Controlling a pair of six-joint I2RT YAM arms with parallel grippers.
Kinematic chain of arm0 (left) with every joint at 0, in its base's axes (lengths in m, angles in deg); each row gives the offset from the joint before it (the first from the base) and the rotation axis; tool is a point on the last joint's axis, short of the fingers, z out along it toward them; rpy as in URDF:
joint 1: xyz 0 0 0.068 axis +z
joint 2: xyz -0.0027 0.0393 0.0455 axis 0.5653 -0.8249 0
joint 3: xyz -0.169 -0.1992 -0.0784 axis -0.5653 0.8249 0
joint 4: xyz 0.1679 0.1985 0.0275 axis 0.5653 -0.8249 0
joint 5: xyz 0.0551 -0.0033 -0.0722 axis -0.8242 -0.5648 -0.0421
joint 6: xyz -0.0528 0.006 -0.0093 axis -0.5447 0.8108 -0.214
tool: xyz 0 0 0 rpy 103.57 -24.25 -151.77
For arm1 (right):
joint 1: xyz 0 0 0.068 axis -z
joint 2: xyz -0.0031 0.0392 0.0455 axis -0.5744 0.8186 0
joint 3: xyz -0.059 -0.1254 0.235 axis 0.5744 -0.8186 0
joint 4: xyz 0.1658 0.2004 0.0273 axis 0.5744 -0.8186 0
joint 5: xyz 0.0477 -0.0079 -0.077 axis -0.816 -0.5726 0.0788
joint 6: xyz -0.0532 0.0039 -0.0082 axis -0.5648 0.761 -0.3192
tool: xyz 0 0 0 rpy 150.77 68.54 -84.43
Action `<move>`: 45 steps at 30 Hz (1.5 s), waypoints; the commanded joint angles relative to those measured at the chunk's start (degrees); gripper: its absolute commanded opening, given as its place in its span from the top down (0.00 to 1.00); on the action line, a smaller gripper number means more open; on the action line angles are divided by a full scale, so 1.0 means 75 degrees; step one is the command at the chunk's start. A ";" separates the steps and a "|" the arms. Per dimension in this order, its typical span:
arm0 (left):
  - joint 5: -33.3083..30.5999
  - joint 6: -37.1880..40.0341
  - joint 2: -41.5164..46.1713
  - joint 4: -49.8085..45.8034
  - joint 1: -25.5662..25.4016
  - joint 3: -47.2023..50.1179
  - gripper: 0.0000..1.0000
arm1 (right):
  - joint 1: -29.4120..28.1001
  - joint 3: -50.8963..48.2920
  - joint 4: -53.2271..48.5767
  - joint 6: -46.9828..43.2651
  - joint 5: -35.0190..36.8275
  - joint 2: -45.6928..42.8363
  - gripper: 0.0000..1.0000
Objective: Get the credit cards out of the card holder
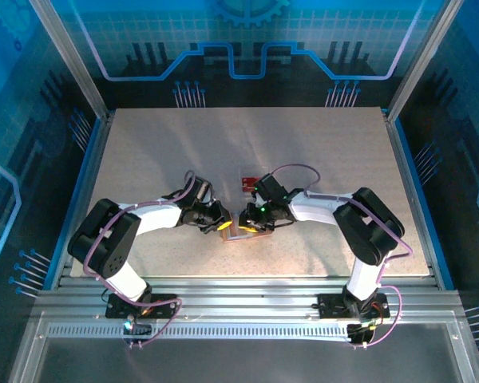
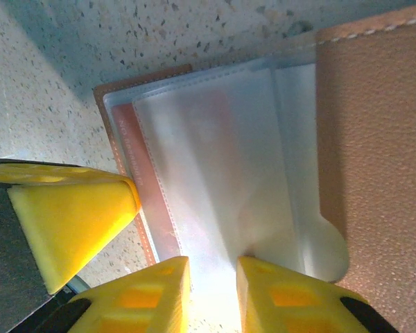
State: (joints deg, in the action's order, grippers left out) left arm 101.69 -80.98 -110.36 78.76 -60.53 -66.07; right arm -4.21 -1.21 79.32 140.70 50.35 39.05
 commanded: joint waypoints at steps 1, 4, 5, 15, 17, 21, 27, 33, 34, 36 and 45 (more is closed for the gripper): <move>0.0085 -0.0017 -0.0082 -0.0110 -0.0058 -0.0043 0.86 | 0.0136 -0.0344 0.0652 0.0321 -0.0259 -0.0233 0.75; 0.0065 -0.0021 -0.0052 -0.0112 -0.0056 -0.0044 0.86 | 0.0218 -0.0689 0.1153 0.0540 -0.0422 -0.0287 0.75; 0.0054 -0.0031 -0.0025 -0.0094 -0.0058 -0.0051 0.85 | 0.0248 -0.0812 0.1394 0.0636 -0.0479 -0.0290 0.75; 0.0238 -0.0160 0.0210 0.0092 -0.0062 -0.0131 0.72 | 0.0454 -0.1676 0.3320 0.1525 -0.0996 -0.0128 0.75; 0.0252 -0.0215 0.0200 0.0171 -0.0081 -0.0133 0.69 | 0.0467 -0.1723 0.3433 0.1579 -0.1031 -0.0101 0.75; 0.0358 -0.0403 0.0100 0.0505 -0.0124 -0.0089 0.65 | 0.0478 -0.1806 0.3550 0.1632 -0.1077 -0.0085 0.75; 0.0446 -0.0505 -0.0029 0.0833 -0.0209 -0.0155 0.65 | 0.0548 -0.1908 0.3619 0.1650 -0.1103 -0.0126 0.75; 0.0260 -0.0440 -0.0167 0.0418 -0.0242 -0.0374 0.63 | 0.0594 -0.1958 0.3620 0.1618 -0.1135 -0.0161 0.75; 0.0206 -0.0409 -0.0164 0.0316 -0.0242 -0.0390 0.62 | 0.0595 -0.1956 0.3626 0.1626 -0.1139 -0.0162 0.75; 0.0120 -0.0394 -0.0152 0.0224 -0.0257 -0.0426 0.62 | 0.0593 -0.1974 0.3643 0.1638 -0.1144 -0.0164 0.75; 0.0252 -0.0390 -0.0433 0.0195 -0.0332 -0.0596 0.61 | 0.0596 -0.1954 0.3737 0.1685 -0.1188 -0.0103 0.75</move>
State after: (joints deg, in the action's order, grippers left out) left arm 103.15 -84.24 -113.14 82.44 -62.19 -69.00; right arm -0.49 -15.27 106.36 152.96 42.13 37.74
